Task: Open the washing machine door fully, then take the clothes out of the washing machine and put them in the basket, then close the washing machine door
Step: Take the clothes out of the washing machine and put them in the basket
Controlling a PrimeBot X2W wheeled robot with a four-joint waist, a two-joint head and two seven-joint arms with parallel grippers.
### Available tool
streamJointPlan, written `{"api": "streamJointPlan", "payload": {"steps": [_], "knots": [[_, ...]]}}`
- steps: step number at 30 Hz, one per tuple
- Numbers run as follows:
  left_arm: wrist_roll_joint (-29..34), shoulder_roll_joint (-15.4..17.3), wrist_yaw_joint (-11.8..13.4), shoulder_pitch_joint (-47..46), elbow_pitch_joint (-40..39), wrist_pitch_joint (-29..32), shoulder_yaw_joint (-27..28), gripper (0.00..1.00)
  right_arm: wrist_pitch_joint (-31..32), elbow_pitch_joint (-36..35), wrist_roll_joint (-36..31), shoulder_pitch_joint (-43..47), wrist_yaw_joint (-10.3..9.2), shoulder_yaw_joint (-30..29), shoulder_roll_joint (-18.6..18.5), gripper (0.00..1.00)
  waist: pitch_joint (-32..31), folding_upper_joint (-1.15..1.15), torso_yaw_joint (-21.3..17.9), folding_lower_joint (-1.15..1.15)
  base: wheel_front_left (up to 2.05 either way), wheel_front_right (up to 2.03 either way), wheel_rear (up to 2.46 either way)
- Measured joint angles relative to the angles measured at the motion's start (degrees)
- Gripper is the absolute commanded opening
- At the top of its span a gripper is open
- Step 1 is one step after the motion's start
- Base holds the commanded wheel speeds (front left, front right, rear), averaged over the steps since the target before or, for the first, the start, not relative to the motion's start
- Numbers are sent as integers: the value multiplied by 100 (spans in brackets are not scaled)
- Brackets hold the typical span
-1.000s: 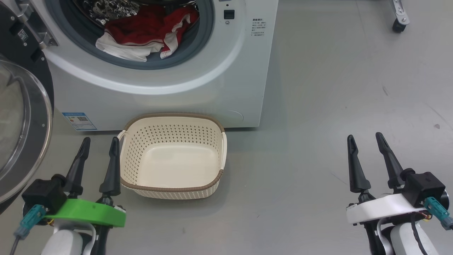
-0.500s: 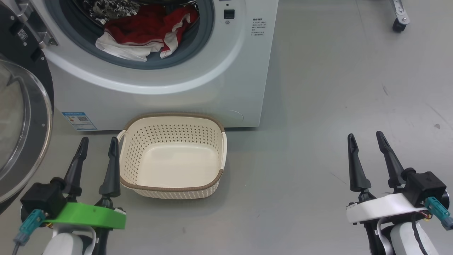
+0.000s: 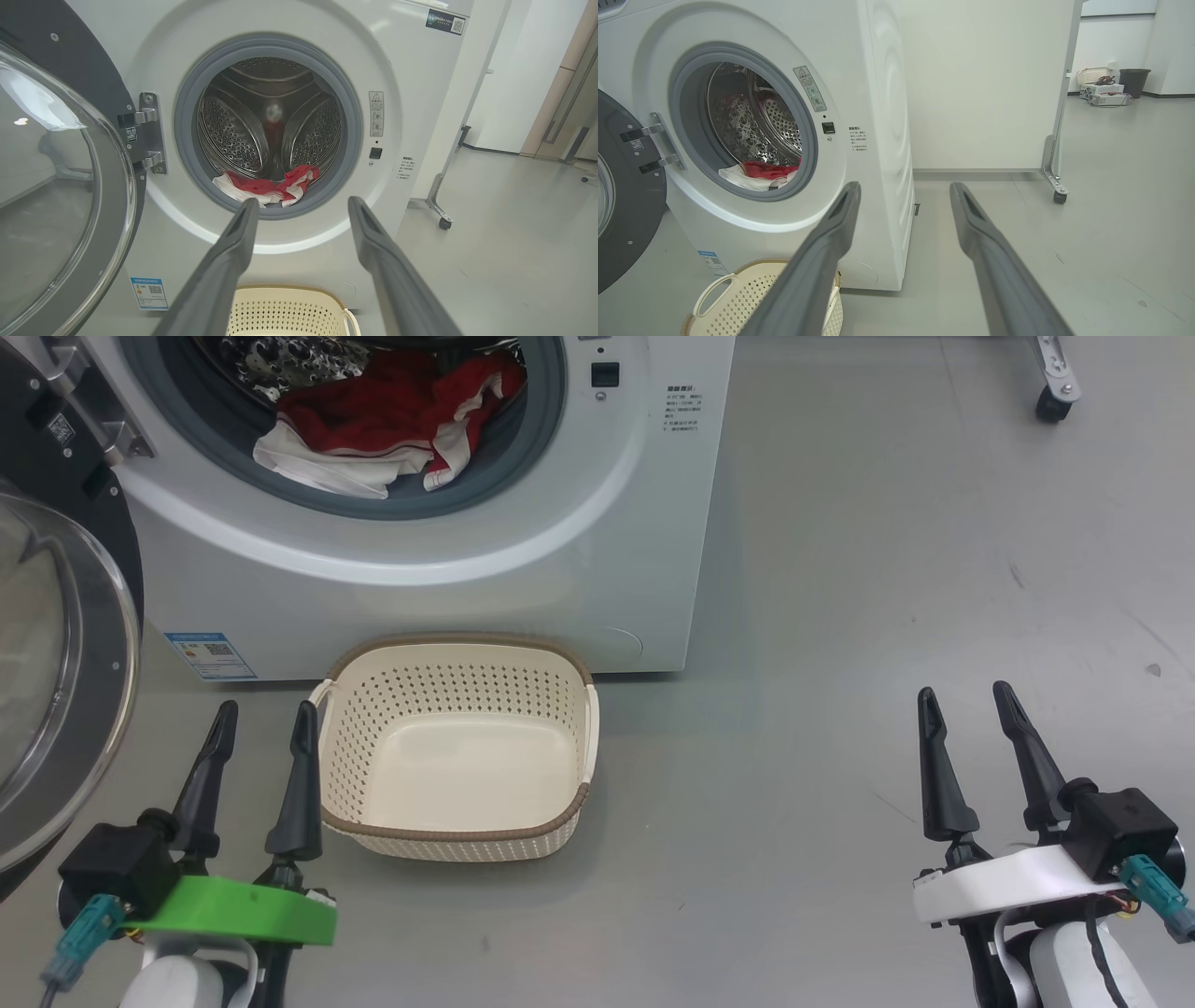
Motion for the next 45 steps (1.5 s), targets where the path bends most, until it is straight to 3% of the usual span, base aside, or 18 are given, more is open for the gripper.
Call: {"api": "streamJointPlan", "payload": {"steps": [25, 45], "knots": [[33, -20, 0, 85, -98, 0, -24, 100, 0, -10, -49, 3, 22, -16, 23, 100, 25, 0, 11, 0, 7, -7, 0], [-59, -40, -1, 103, -129, 0, 180, 100, -1, -57, -100, 26, 25, -70, 29, 100, 118, 0, 97, 0, 76, -76, 0]]}}
